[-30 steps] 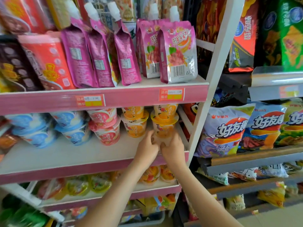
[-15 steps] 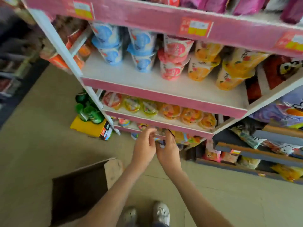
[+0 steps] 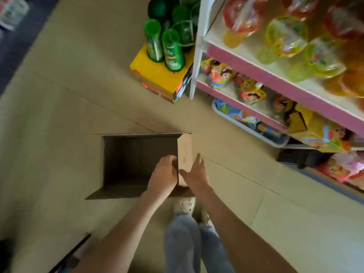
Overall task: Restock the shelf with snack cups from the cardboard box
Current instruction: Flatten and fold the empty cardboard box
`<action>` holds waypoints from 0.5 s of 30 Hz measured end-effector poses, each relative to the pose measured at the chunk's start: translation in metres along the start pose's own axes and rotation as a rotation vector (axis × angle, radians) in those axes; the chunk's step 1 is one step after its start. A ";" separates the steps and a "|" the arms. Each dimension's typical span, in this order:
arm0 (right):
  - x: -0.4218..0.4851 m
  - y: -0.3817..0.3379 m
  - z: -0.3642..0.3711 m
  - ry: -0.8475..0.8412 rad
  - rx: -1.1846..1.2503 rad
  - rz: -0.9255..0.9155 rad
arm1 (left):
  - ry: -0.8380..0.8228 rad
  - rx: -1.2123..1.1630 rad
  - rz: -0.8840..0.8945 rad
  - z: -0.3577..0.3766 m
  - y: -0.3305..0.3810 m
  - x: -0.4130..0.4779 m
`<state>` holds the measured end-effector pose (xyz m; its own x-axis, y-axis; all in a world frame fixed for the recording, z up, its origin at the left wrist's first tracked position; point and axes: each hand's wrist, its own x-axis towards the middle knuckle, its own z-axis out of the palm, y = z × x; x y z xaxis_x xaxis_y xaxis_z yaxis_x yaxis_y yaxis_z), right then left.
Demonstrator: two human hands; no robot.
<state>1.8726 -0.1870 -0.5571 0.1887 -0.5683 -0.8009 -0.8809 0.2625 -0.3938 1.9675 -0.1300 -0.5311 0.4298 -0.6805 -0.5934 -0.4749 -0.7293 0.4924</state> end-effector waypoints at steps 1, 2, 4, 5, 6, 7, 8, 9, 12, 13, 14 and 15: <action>0.012 0.003 0.015 0.005 -0.080 -0.031 | -0.006 0.031 -0.002 0.003 -0.014 0.004; 0.025 0.007 0.028 0.019 -0.206 -0.079 | -0.013 0.054 0.005 0.007 -0.026 0.008; 0.048 0.019 0.048 0.042 -0.538 -0.261 | -0.048 0.100 0.034 0.017 -0.049 0.014; 0.057 0.025 0.055 0.028 -0.688 -0.371 | -0.074 0.124 0.060 0.022 -0.059 0.017; 0.066 0.030 0.062 -0.002 -0.807 -0.458 | -0.104 0.142 0.100 0.026 -0.068 0.018; 0.073 0.034 0.068 -0.044 -0.882 -0.502 | -0.143 0.151 0.143 0.030 -0.077 0.020; 0.079 0.037 0.073 -0.077 -0.914 -0.508 | -0.192 0.150 0.181 0.032 -0.084 0.019; 0.082 0.039 0.076 -0.092 -0.913 -0.496 | -0.262 0.158 0.209 0.034 -0.090 0.017; 0.085 0.043 0.074 -0.078 -0.848 -0.432 | -0.495 0.426 0.261 0.037 -0.107 0.009; 0.083 0.047 0.070 -0.071 -0.826 -0.394 | -0.520 0.553 0.285 0.039 -0.113 0.007; 0.082 0.054 0.063 -0.067 -0.805 -0.354 | -0.515 0.658 0.310 0.042 -0.118 0.005; 0.081 0.062 0.054 -0.058 -0.787 -0.318 | -0.496 0.738 0.331 0.045 -0.122 0.004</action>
<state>1.8573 -0.1747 -0.6709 0.4816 -0.4763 -0.7357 -0.8232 -0.5338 -0.1933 1.9929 -0.0406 -0.6220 -0.1082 -0.6134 -0.7823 -0.9526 -0.1611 0.2581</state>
